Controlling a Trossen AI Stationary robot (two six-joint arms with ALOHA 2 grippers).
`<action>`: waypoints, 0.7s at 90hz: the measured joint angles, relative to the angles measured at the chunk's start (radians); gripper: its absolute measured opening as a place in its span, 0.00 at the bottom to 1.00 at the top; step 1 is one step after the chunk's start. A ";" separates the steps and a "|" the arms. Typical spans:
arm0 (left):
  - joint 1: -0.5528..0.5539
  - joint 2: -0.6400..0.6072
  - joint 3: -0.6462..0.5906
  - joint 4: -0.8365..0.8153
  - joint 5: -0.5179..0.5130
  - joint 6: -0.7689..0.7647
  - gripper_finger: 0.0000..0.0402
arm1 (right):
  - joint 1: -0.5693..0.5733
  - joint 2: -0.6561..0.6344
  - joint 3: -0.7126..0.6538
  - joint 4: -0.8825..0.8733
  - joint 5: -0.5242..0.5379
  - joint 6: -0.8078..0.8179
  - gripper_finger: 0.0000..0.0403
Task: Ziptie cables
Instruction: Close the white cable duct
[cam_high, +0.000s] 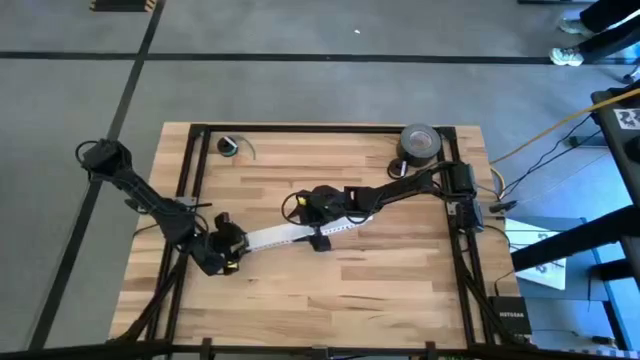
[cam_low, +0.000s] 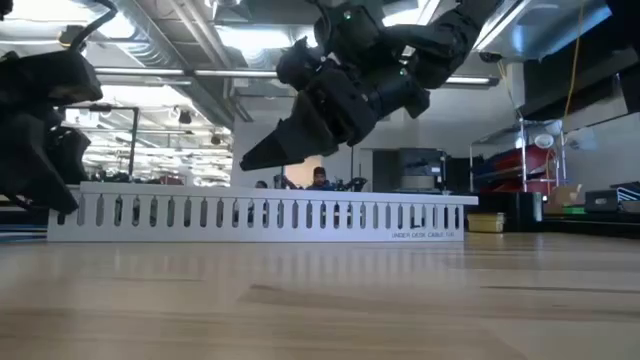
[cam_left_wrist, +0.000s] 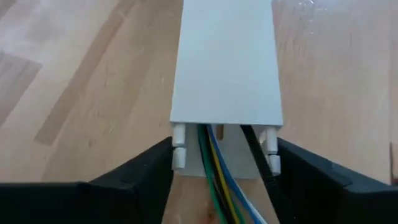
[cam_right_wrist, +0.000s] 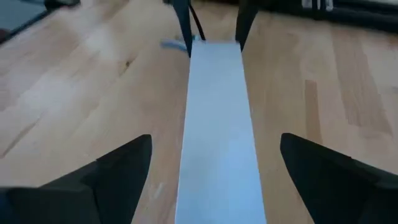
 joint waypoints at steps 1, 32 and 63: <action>0.000 0.000 0.000 0.000 0.000 0.000 0.56 | 0.000 0.001 0.000 -0.001 0.000 0.000 0.83; 0.000 -0.003 0.000 0.002 0.000 0.011 0.50 | 0.012 0.020 -0.001 0.025 0.045 0.032 0.74; 0.000 -0.003 0.000 0.002 0.000 0.009 0.50 | 0.010 0.043 -0.003 -0.047 0.070 0.024 0.74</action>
